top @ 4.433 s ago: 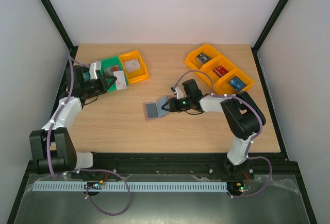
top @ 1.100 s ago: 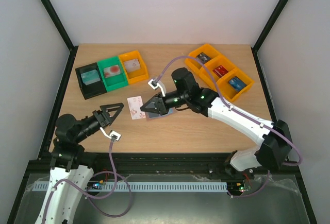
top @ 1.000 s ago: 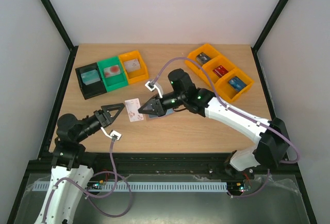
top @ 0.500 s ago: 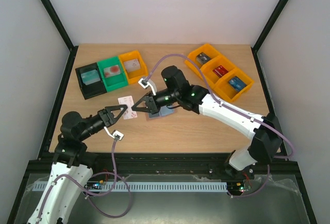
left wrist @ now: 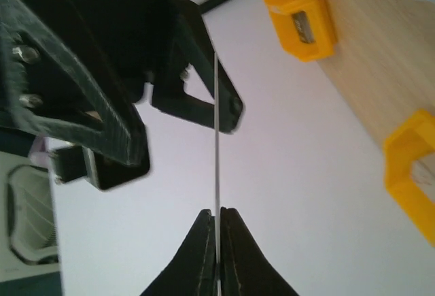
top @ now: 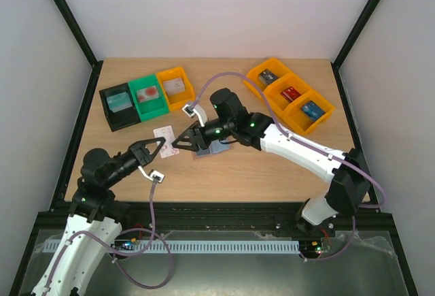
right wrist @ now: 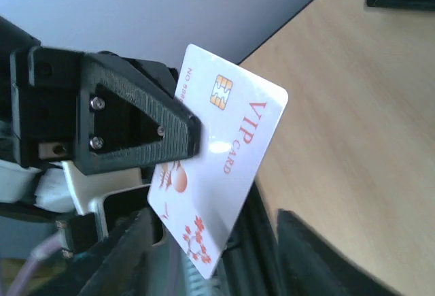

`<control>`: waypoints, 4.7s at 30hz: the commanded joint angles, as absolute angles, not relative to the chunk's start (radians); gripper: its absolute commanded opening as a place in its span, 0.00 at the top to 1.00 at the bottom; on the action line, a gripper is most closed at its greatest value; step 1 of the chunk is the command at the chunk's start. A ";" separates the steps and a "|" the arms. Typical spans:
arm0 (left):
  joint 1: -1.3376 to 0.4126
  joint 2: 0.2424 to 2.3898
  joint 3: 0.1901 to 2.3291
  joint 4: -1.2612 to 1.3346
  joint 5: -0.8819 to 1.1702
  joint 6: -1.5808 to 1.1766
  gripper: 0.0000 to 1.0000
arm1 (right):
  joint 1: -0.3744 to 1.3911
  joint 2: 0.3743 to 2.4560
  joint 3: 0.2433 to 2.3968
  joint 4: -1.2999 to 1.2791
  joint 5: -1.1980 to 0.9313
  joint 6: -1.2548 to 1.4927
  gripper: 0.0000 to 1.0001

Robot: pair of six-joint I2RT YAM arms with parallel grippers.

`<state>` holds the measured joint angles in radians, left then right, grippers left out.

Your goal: Take the credit cards out of the card holder

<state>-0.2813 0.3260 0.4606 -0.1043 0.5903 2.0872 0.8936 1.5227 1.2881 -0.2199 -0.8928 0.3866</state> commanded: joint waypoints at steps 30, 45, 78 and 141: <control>-0.380 1.581 1.669 -0.938 -0.115 0.903 0.98 | 0.531 1.308 1.080 -0.209 -0.466 0.355 0.01; -0.388 2.063 1.946 -0.620 -0.388 0.608 0.98 | 0.500 1.344 1.083 -0.224 -0.432 0.294 0.01; -0.328 2.401 2.027 -0.523 -0.654 0.695 0.78 | 0.445 1.380 1.077 -0.220 -0.507 0.275 0.01; -0.048 1.380 0.692 0.071 0.569 -0.498 0.01 | 0.910 2.036 1.370 -0.384 0.106 0.328 0.01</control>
